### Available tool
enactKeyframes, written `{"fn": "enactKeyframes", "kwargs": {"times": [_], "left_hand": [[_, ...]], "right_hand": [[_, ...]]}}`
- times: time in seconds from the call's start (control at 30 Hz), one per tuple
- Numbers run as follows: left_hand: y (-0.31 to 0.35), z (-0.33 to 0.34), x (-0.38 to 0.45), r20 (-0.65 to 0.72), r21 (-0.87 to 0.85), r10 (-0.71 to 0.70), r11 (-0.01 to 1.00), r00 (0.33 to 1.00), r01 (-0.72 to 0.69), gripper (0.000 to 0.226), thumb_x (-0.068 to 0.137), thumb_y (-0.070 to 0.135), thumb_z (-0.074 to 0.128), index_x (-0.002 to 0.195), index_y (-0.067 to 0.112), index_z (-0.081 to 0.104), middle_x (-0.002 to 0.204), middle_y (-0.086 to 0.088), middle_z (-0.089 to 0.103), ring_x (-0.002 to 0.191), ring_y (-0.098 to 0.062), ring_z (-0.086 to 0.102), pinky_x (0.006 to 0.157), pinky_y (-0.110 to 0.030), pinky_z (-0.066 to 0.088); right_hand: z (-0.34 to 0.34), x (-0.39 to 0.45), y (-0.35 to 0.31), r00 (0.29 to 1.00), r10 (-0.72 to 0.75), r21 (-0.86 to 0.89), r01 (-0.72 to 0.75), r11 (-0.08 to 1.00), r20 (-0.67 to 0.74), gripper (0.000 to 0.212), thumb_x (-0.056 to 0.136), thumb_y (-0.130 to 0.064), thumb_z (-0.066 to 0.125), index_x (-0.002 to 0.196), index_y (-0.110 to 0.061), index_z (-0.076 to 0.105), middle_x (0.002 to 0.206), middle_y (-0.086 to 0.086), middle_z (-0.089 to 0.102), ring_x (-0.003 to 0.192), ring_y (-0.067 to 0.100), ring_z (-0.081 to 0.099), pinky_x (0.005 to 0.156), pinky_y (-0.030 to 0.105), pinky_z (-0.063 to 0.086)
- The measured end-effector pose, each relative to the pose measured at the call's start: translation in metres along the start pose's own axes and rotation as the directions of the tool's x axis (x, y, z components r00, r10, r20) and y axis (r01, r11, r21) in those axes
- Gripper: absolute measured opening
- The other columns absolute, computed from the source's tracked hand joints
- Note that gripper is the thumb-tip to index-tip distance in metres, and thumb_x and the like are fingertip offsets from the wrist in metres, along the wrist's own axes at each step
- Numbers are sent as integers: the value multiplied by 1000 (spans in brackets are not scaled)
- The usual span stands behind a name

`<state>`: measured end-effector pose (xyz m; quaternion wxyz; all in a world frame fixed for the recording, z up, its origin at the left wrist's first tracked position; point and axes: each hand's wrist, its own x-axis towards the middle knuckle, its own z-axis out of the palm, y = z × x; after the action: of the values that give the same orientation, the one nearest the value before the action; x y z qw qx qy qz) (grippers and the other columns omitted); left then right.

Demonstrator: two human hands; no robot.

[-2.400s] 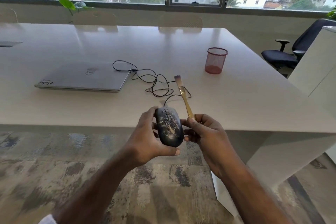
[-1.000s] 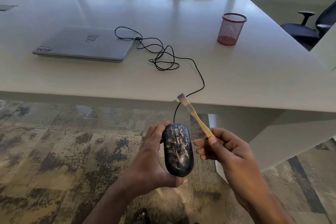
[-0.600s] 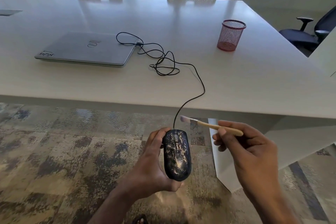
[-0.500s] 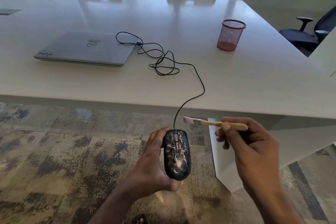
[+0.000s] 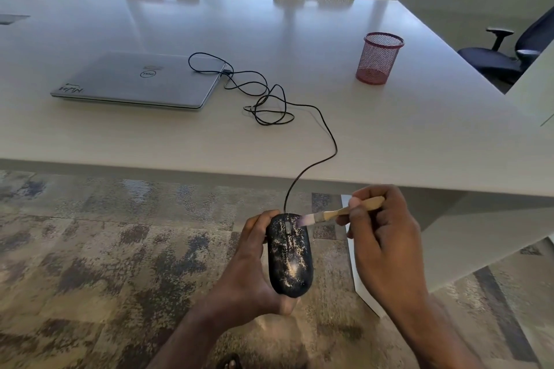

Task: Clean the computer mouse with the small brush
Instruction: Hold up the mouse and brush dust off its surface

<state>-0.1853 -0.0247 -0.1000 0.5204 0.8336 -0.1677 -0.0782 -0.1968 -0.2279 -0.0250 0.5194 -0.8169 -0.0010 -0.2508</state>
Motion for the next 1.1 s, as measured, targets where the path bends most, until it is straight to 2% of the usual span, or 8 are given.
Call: {"fn": "enactKeyframes", "kwargs": {"times": [0.1,0.27,0.43,0.63,0.73,0.8,0.93,1.1], "left_hand": [[-2,0,0,4,12,-3,1000,1000,3,126,44,21,94,149,38,28,141,24,33,132,-4,42,108,-28,48],[-1,0,1,18,19,7,1000,1000,-7,126,43,23,92,145,52,23,140,31,31,133,2,40,105,-16,45],[2,0,3,23,19,25,999,999,-25,123,43,25,89,139,59,21,139,30,31,135,3,37,102,-6,38],[3,4,2,-1,29,46,999,999,-46,126,42,23,92,138,62,22,139,28,34,134,1,39,102,-6,37],[4,4,1,-1,35,54,998,999,-54,126,42,22,93,137,64,22,139,28,35,134,-1,39,103,-8,39],[5,3,1,-2,45,62,997,998,-62,126,43,23,93,138,62,21,139,28,34,135,-1,39,105,-8,37],[9,0,1,-1,37,63,997,998,-63,124,43,22,92,139,58,22,139,31,32,135,0,38,105,-8,38],[11,-1,0,22,38,57,998,998,-57,127,45,22,93,150,38,24,140,29,32,137,-2,37,110,-14,38]], "right_hand": [[1,2,-2,998,-40,22,41,999,-54,5,95,-41,49,93,-37,51,74,-9,71,72,7,70,57,25,54],[4,-2,1,1000,-3,-4,3,1000,-7,7,100,-34,50,94,-33,54,75,-6,72,65,14,69,54,45,55],[1,-1,-2,997,-40,16,41,999,-66,9,95,-45,50,97,-36,52,87,-15,72,67,14,70,54,38,53],[3,-3,-2,998,-38,-36,36,999,-42,9,98,-42,52,95,-34,52,78,-10,72,62,17,69,50,43,51],[0,-1,-4,996,-31,5,31,1000,-79,7,96,-45,52,97,-38,52,84,-14,73,65,13,70,52,34,53],[-1,-1,-5,998,-28,23,30,999,-56,6,95,-44,53,96,-38,53,83,-14,73,67,12,70,54,31,53],[0,-2,-5,999,-25,-18,24,1000,-26,7,101,-41,52,95,-37,53,74,-4,72,61,23,68,53,42,51],[-2,0,-9,998,-17,47,20,999,-53,6,95,-44,54,95,-38,54,81,-11,73,62,15,69,53,32,54]]}}
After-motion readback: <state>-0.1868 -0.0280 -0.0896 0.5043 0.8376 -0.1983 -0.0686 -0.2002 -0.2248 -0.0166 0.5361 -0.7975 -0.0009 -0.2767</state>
